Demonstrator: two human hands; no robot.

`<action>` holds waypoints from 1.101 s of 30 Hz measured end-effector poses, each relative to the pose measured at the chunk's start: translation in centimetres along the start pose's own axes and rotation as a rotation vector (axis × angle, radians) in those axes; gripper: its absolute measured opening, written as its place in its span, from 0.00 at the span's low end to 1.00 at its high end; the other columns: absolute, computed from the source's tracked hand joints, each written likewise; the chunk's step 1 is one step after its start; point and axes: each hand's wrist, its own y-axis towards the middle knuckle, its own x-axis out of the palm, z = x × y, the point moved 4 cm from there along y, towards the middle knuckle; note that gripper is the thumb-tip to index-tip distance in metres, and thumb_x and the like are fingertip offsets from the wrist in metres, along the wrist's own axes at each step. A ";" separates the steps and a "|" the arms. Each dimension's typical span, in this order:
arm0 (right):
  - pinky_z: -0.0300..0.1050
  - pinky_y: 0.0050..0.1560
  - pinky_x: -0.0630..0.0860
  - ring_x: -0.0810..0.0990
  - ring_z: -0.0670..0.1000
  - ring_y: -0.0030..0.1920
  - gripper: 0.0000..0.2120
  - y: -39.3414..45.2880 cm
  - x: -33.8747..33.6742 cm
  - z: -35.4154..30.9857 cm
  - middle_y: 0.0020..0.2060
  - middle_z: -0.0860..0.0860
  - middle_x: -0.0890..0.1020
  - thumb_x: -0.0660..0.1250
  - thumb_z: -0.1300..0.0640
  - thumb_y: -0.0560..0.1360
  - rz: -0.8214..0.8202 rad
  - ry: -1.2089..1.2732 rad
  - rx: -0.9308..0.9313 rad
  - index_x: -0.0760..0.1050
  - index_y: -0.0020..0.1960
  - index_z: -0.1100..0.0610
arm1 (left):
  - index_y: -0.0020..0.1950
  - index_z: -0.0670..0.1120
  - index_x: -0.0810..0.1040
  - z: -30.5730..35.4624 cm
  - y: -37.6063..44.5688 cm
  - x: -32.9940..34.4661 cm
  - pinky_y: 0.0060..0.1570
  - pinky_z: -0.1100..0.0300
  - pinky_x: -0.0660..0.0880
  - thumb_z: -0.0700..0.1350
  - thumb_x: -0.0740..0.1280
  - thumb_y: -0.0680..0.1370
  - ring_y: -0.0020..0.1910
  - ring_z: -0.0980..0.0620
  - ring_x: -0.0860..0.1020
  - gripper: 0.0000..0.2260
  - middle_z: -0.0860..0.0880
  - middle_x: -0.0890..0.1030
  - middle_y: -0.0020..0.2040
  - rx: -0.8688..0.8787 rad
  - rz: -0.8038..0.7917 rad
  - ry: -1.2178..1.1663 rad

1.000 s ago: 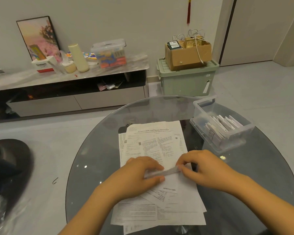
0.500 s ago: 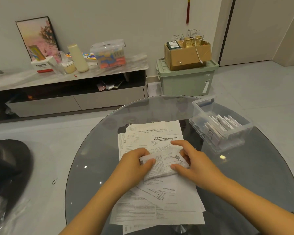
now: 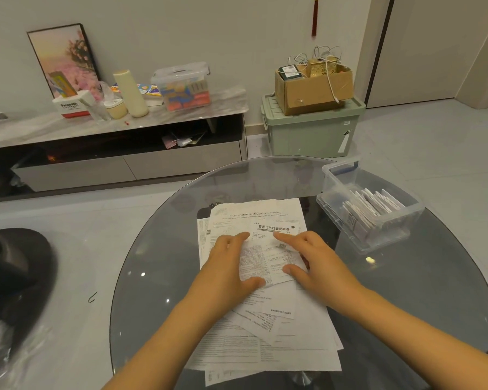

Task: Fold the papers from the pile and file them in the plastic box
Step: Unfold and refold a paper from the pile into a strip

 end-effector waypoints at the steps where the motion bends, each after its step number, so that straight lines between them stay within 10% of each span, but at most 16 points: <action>1: 0.22 0.49 0.64 0.68 0.38 0.49 0.22 0.0 0.1 0.1 0.57 0.43 0.66 0.66 0.54 0.76 -0.003 -0.027 -0.012 0.68 0.68 0.45 | 0.74 0.57 0.57 -0.1 0.0 0.1 0.63 0.60 0.67 0.56 0.71 0.71 0.69 0.55 0.61 0.35 0.56 0.54 0.72 0.013 -0.013 0.034; 8: 0.37 0.67 0.58 0.59 0.42 0.62 0.25 0.0 -0.4 0.1 0.68 0.42 0.60 0.65 0.41 0.73 -0.169 -0.217 -0.071 0.70 0.68 0.47 | 0.69 0.56 0.68 0.2 -0.3 0.5 0.70 0.57 0.41 0.64 0.65 0.72 0.74 0.55 0.48 0.28 0.56 0.53 0.75 0.173 -0.060 0.315; 13: 0.44 0.68 0.53 0.58 0.45 0.68 0.25 0.0 -0.9 0.3 0.68 0.40 0.67 0.60 0.38 0.75 -0.210 -0.407 -0.209 0.67 0.70 0.44 | 0.70 0.54 0.68 1.2 -0.5 0.4 0.67 0.63 0.49 0.58 0.62 0.77 0.63 0.59 0.58 0.22 0.59 0.66 0.67 0.240 -0.064 0.310; 17: 0.45 0.51 0.75 0.80 0.47 0.51 0.17 -0.4 -1.1 -0.8 0.50 0.43 0.83 0.58 0.42 0.73 -0.094 -0.485 -0.393 0.82 0.50 0.47 | 0.69 0.56 0.69 1.4 -0.7 0.5 0.63 0.66 0.53 0.58 0.62 0.77 0.64 0.58 0.61 0.21 0.59 0.67 0.66 0.268 -0.079 0.293; 33: 0.44 0.35 0.78 0.81 0.47 0.35 0.15 -1.2 -0.9 -1.4 0.35 0.44 0.83 0.57 0.49 0.75 0.006 -0.418 -0.435 0.82 0.46 0.50 | 0.62 0.54 0.78 2.1 -1.4 -0.2 0.59 0.60 0.70 0.52 0.57 0.81 0.62 0.56 0.72 0.14 0.56 0.76 0.63 0.265 -0.114 0.227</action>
